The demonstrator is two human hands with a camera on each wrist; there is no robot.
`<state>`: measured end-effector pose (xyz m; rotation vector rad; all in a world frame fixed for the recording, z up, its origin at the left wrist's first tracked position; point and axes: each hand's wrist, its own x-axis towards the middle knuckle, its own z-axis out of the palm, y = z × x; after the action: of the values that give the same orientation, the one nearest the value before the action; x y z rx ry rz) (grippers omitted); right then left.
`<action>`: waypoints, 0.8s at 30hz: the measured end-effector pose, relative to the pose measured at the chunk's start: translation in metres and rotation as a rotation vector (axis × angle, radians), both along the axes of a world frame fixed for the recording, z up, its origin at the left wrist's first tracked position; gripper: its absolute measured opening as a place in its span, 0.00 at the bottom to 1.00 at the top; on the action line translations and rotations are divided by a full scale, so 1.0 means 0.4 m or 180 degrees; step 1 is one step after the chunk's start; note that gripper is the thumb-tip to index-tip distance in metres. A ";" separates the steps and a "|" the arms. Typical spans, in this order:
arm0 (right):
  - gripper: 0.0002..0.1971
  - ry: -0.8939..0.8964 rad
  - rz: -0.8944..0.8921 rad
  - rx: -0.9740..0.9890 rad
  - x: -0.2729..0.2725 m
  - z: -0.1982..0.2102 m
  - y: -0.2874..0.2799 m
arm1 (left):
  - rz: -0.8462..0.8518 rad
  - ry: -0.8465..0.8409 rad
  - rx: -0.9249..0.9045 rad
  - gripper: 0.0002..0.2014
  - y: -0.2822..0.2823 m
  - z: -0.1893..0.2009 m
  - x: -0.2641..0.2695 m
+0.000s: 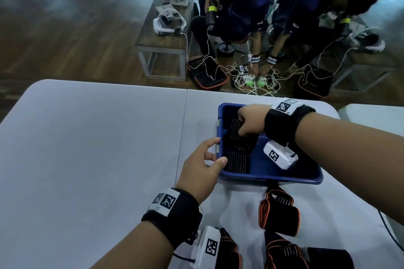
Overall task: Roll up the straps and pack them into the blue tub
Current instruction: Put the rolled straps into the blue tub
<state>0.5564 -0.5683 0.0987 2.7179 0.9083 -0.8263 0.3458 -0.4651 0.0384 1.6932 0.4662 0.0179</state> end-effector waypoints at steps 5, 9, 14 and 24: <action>0.17 -0.0197 -0.0033 0.0157 0.023 0.091 -0.040 | -0.0006 0.0001 0.0018 0.21 -0.007 0.005 0.003; 0.18 -0.0481 -0.0037 0.0266 0.020 0.103 -0.057 | 0.0000 0.0008 0.0037 0.21 -0.014 0.012 0.007; 0.23 -0.0637 -0.0001 0.0278 -0.011 0.053 -0.049 | -0.0003 -0.0007 0.0054 0.21 -0.015 0.012 0.004; 0.15 -0.0072 0.0451 -0.0758 -0.041 -0.080 0.001 | 0.0020 -0.0056 -0.0012 0.20 -0.015 0.008 0.008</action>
<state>0.5398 -0.5678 0.0666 2.4250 0.9212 -0.8169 0.3489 -0.4712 0.0415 1.6868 0.4580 0.0364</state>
